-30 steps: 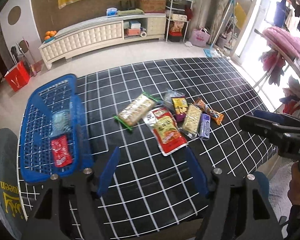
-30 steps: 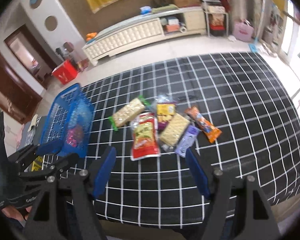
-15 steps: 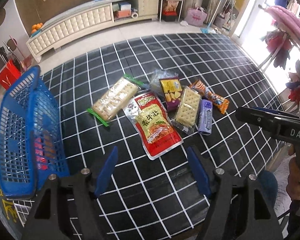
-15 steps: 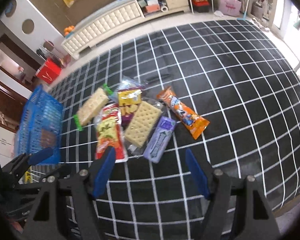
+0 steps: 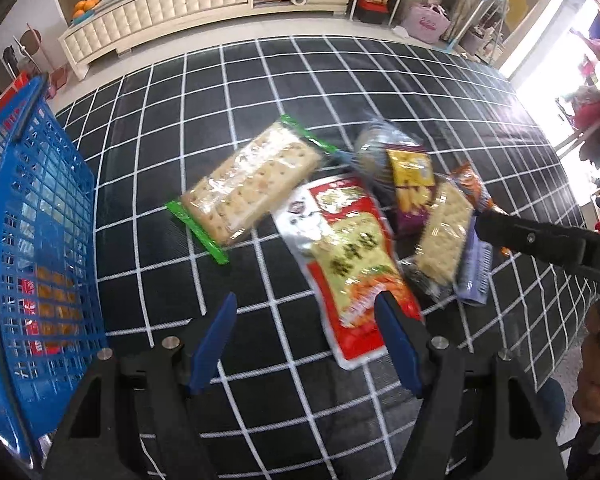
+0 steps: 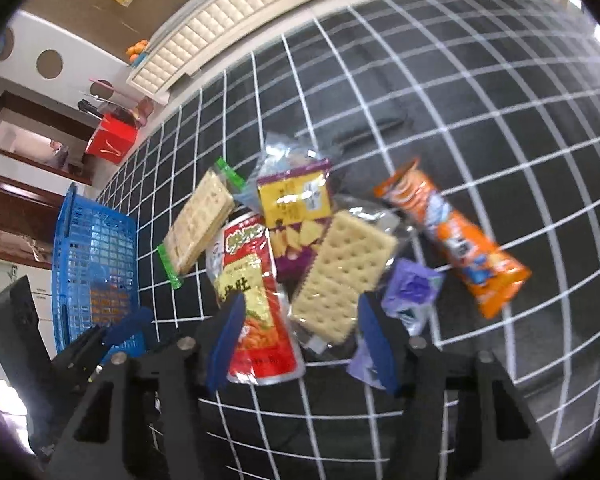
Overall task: Organize snacks
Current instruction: 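Move both tools down over the remaining snack pile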
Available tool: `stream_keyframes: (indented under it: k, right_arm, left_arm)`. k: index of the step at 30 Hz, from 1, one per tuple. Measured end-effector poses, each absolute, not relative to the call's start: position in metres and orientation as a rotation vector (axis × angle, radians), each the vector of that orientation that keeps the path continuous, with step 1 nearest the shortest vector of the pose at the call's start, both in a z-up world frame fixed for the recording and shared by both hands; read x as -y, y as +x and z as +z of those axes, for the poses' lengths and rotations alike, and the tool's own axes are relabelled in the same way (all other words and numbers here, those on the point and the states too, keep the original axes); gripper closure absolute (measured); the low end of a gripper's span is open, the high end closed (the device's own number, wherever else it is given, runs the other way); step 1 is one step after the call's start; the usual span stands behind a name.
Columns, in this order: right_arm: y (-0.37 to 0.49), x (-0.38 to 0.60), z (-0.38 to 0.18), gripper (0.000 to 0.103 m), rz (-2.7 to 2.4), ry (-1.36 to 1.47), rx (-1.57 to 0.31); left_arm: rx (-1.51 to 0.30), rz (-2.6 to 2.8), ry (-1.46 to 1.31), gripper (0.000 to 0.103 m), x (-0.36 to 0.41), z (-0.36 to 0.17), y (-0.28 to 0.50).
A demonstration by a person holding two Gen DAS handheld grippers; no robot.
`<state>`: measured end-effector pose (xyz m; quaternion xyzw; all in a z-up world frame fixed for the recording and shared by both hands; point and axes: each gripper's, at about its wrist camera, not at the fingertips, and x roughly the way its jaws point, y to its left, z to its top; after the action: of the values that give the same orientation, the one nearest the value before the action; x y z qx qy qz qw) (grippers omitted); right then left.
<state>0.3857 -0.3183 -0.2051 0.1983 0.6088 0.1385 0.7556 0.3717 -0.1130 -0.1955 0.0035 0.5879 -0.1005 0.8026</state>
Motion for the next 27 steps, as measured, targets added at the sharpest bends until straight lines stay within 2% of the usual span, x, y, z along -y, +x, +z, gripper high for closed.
stream_keyframes:
  k: [23,27]
  right_arm:
    - [0.408,0.303,-0.217,0.041,0.045,0.314,-1.372]
    - [0.404,0.294,-0.216,0.047,0.062,0.236,-1.35]
  left_arm:
    - [-1.248,-0.231,0.014,0.034,0.072,-0.214,0.378]
    - [-1.24,-0.235,0.012,0.034,0.069,-0.213,0.371]
